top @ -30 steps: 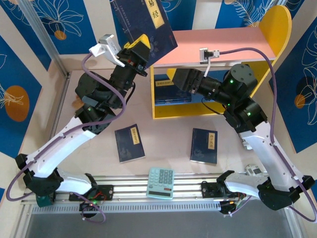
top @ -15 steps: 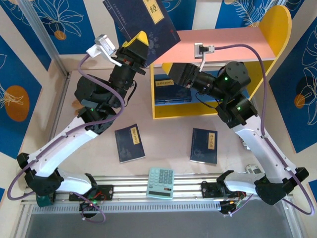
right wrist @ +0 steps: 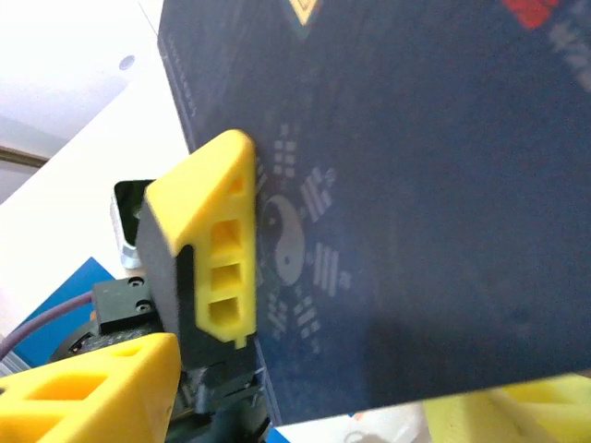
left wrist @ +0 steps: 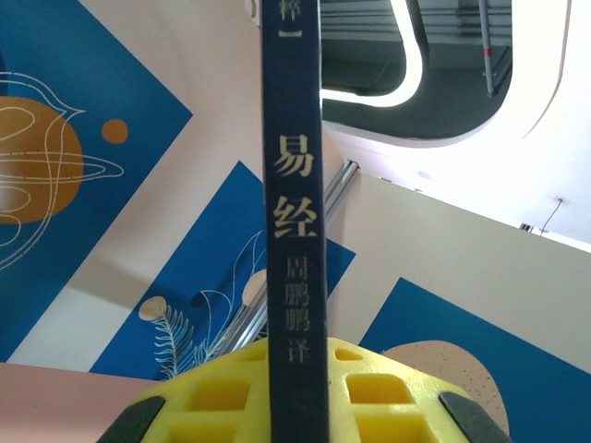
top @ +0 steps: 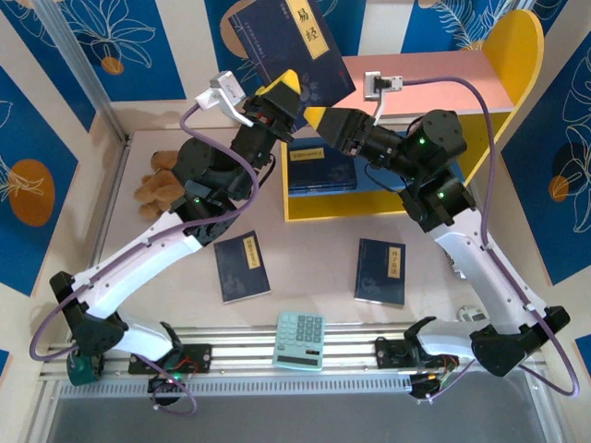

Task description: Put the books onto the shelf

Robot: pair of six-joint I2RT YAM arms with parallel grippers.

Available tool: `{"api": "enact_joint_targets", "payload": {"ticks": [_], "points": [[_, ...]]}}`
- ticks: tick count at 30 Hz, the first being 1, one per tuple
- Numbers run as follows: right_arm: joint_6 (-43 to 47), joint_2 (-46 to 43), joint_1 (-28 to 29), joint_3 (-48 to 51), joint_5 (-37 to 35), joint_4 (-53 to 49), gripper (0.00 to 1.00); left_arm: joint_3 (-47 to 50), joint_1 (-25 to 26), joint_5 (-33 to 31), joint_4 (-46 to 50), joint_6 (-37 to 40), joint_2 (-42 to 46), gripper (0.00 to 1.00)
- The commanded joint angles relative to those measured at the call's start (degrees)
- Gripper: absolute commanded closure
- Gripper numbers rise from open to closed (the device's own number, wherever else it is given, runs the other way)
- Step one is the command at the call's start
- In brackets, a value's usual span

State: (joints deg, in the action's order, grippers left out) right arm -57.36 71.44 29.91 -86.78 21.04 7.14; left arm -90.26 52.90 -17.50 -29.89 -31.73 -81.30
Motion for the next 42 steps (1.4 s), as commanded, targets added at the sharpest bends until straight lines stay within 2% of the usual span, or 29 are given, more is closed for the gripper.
{"api": "enact_joint_targets", "payload": {"ticks": [1,10,11,13,15,17,21,25,28,30,33,35,37,42], "points": [[-2.7,0.6,-1.2,-0.5,1.0,4.4,0.41,-0.2,0.7,1.7,-6.2,-2.2,-0.3,1.00],[-4.8,0.0,-4.8,1.5,2.9,7.2,0.82,0.3,0.8,2.4,-5.7,-2.7,-1.2,1.00],[-4.8,-0.1,-5.4,1.5,3.4,7.0,0.86,0.2,0.8,2.5,-5.0,-2.3,-1.1,0.97],[-4.5,-0.5,-6.7,1.7,4.7,6.6,0.92,-0.8,0.8,3.0,-1.2,-1.2,-0.7,0.75],[-3.6,-1.2,-8.4,1.7,6.6,4.9,0.95,-3.5,0.8,3.4,7.3,1.6,0.3,0.55],[-1.2,-1.9,-10.2,0.7,8.8,0.7,0.96,-7.3,0.6,2.6,18.3,4.2,1.4,0.45],[4.8,-2.9,-13.3,-1.7,14.7,-7.6,0.97,-15.6,-0.8,0.0,40.0,8.0,3.3,0.38],[10.5,-4.4,-16.3,-3.2,20.7,-15.1,0.98,-23.2,-5.0,2.7,61.0,7.0,4.5,0.36],[14.7,-5.8,-18.0,-3.9,23.7,-20.6,0.98,-24.5,-9.5,9.8,69.4,5.3,6.5,0.35],[17.0,-6.6,-18.9,-4.4,26.0,-23.3,0.98,-25.4,-13.6,18.0,73.1,3.8,7.0,0.35],[20.4,-6.8,-19.7,-5.8,28.3,-27.8,0.99,-26.0,-20.2,36.0,73.7,0.4,6.0,0.33],[22.0,-6.8,-20.3,-6.7,29.2,-30.2,0.99,-26.7,-22.7,46.5,73.7,-2.1,3.7,0.33],[23.3,-6.7,-20.6,-7.1,29.8,-32.1,0.99,-26.5,-23.4,52.0,72.9,-3.4,2.1,0.34],[25.6,-6.7,-20.9,-7.2,30.7,-35.3,0.99,-24.4,-24.1,57.7,68.4,-5.3,1.7,0.34]]}}
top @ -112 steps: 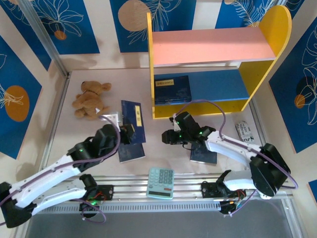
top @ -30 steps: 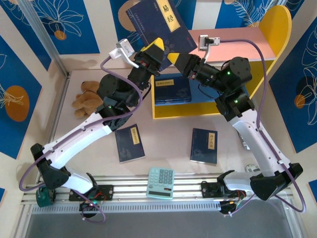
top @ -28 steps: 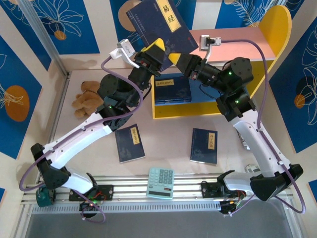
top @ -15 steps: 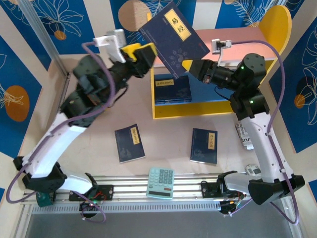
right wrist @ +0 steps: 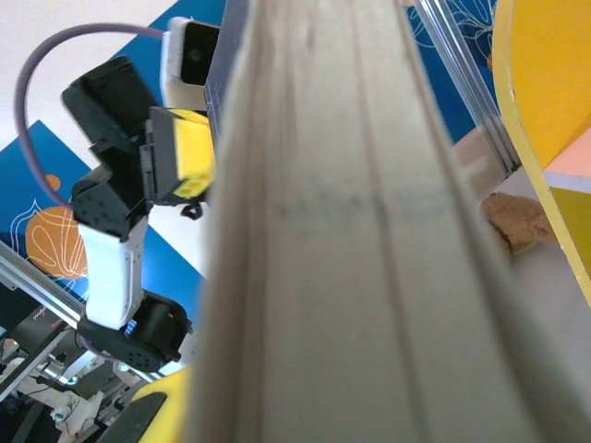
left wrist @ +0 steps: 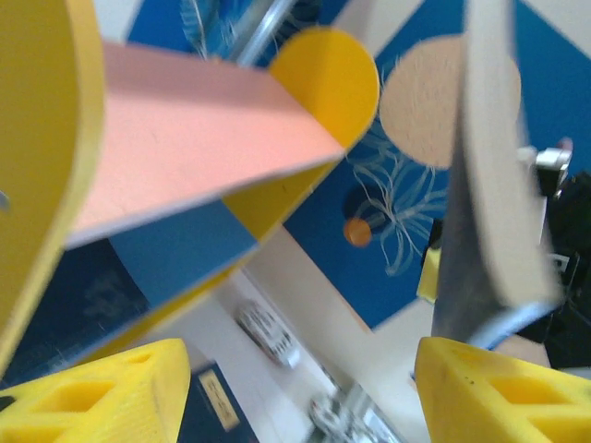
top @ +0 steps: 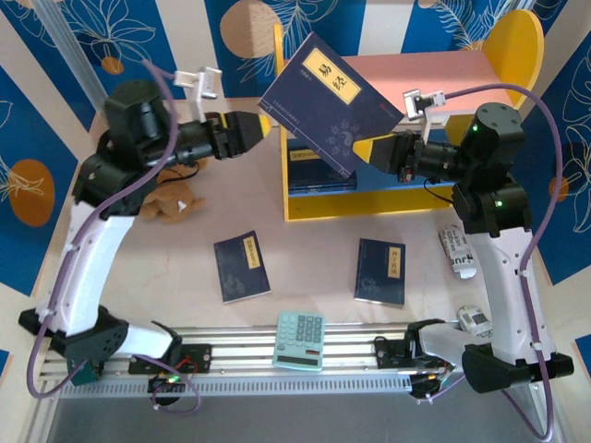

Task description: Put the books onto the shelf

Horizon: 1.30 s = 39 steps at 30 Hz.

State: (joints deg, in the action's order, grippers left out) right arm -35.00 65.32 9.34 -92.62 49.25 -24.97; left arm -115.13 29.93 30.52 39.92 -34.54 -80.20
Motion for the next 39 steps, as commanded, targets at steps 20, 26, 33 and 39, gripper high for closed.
{"api": "enact_joint_targets", "payload": {"ticks": [20,26,33,39], "points": [[5.2,0.3,-0.8,-1.0,2.7,-6.9,1.00,4.6,-4.7,17.6,-11.2,-6.9,1.9,0.35],[5.9,0.4,-0.6,-1.2,3.7,-7.8,1.00,4.7,-5.2,18.4,-12.9,-7.9,1.2,0.35],[10.1,1.9,2.4,-3.0,6.6,-12.1,1.00,4.5,-6.1,19.5,-14.7,-9.4,-0.2,0.35],[14.2,3.8,5.8,-5.3,5.4,-16.6,1.00,2.3,-6.8,21.0,-15.0,-9.4,-1.7,0.40]]}}
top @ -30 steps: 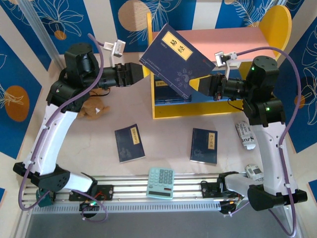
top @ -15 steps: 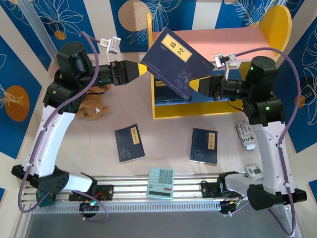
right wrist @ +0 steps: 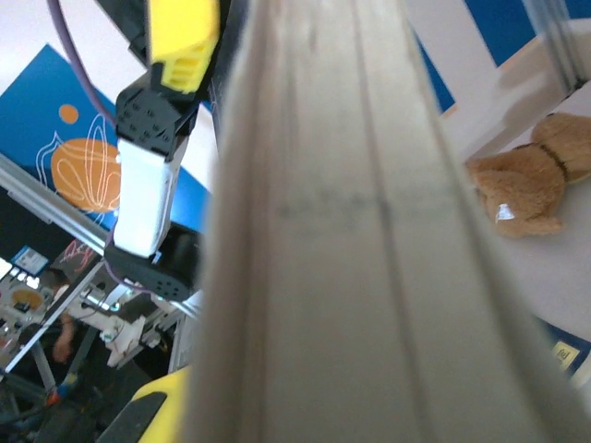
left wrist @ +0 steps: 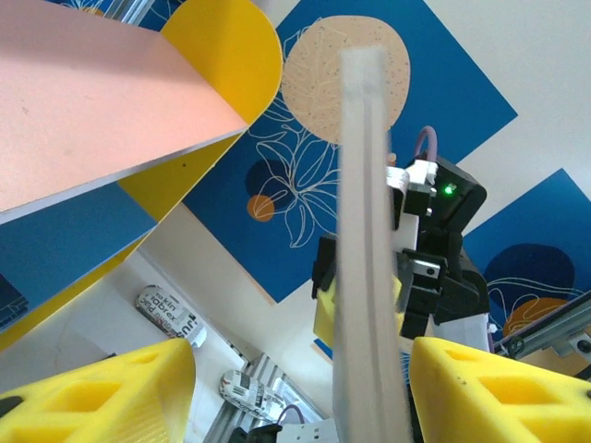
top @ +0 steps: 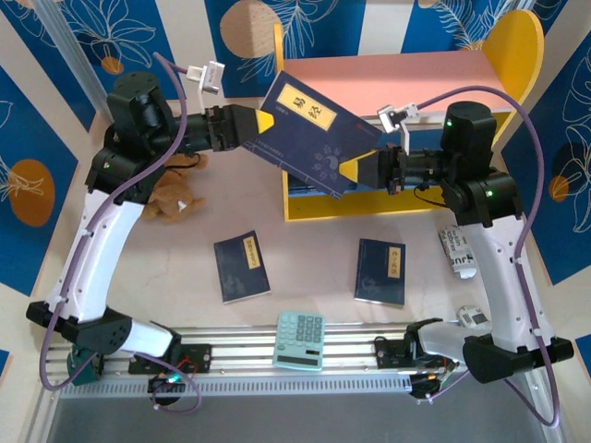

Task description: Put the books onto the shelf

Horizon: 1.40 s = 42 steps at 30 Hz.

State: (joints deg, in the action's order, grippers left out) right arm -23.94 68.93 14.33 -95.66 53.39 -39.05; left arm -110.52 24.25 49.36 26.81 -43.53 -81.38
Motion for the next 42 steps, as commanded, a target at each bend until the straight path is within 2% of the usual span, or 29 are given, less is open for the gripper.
{"api": "enact_joint_targets", "payload": {"ticks": [1,8,13,17,21,22,24,27,30,33,42], "points": [[3.2,0.3,1.1,-2.3,1.3,-2.5,1.00,-2.4,-1.2,2.3,-1.9,-0.3,-0.7,0.43],[3.9,1.4,1.5,-2.4,0.8,-3.2,1.00,-2.0,-1.8,2.6,-2.3,0.3,-0.4,0.73],[3.6,1.9,1.8,-2.8,0.0,-3.0,0.99,1.5,-1.8,3.5,-8.7,-2.6,1.1,0.82],[3.1,2.4,2.0,-3.5,-0.5,-2.8,0.99,2.6,-1.8,4.0,-10.1,-3.0,1.8,0.90],[1.6,2.4,1.9,-3.5,-1.7,-1.6,0.92,4.3,-1.8,3.4,-11.6,-3.3,3.1,1.00],[0.9,2.4,1.9,-3.3,-1.8,-1.0,0.90,5.1,-1.8,2.4,-12.2,-3.6,3.6,1.00],[-0.7,1.8,2.1,-2.6,-3.0,0.3,0.85,8.0,-1.8,-3.9,-13.1,-4.3,6.2,1.00],[-5.4,-0.4,2.5,1.4,-7.1,5.1,0.70,17.6,-1.8,-12.4,-23.6,-8.9,12.3,1.00],[-11.4,-3.4,3.1,7.0,-11.2,11.9,0.60,22.2,-1.8,-18.5,-29.6,-11.5,16.2,1.00],[-15.4,-5.3,4.2,10.8,-15.4,16.0,0.53,25.1,-1.8,-20.6,-35.0,-14.3,17.4,1.00],[-22.0,-6.5,6.7,14.9,-22.0,25.1,0.38,28.5,-1.7,-23.6,-42.3,-17.9,17.8,1.00]]}}
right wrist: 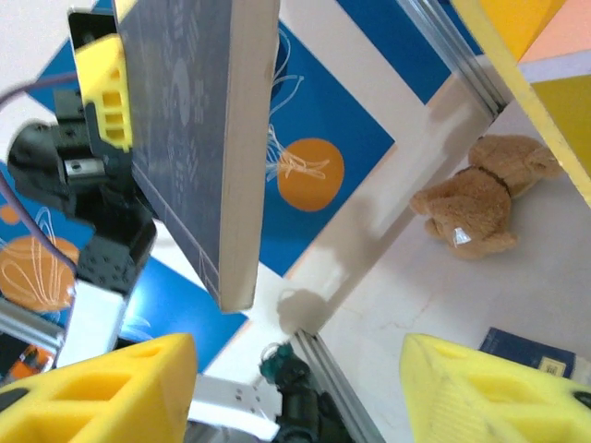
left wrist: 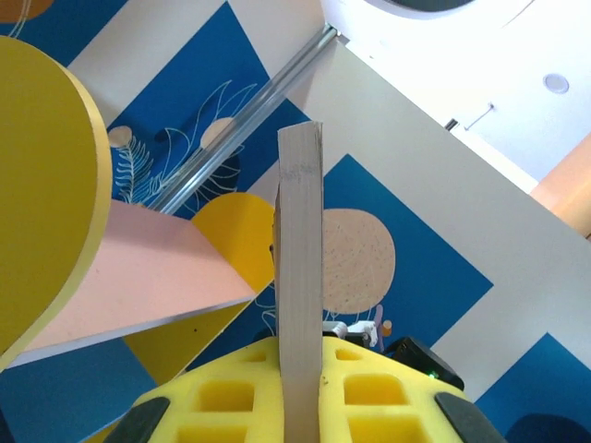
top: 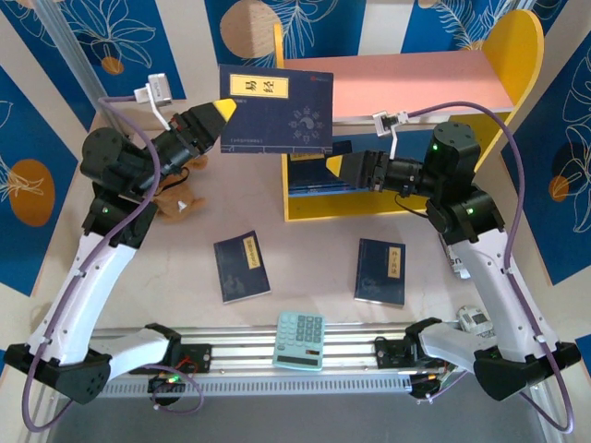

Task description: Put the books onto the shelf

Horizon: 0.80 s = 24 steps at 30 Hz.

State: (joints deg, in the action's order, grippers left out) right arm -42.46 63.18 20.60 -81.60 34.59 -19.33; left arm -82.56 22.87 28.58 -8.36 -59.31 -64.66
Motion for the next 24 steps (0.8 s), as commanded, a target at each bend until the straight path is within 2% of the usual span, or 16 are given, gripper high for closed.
{"api": "enact_joint_targets", "payload": {"ticks": [1,6,17,24], "points": [[-4.3,-0.8,0.5,1.0,-3.5,6.5,0.36,1.0,-0.2,-3.6,-7.4,-2.0,1.4,1.00],[-6.1,-0.2,0.5,0.1,-4.9,9.5,0.32,2.2,0.0,-6.1,-7.9,-0.8,2.7,1.00],[-7.1,4.6,0.2,-5.0,-4.5,10.3,0.33,3.5,1.2,-6.2,-11.7,-2.7,1.1,1.00],[-9.6,6.3,0.2,-5.3,-4.4,14.0,0.45,5.4,3.0,-6.8,-18.3,-4.0,-0.9,1.00]]}}
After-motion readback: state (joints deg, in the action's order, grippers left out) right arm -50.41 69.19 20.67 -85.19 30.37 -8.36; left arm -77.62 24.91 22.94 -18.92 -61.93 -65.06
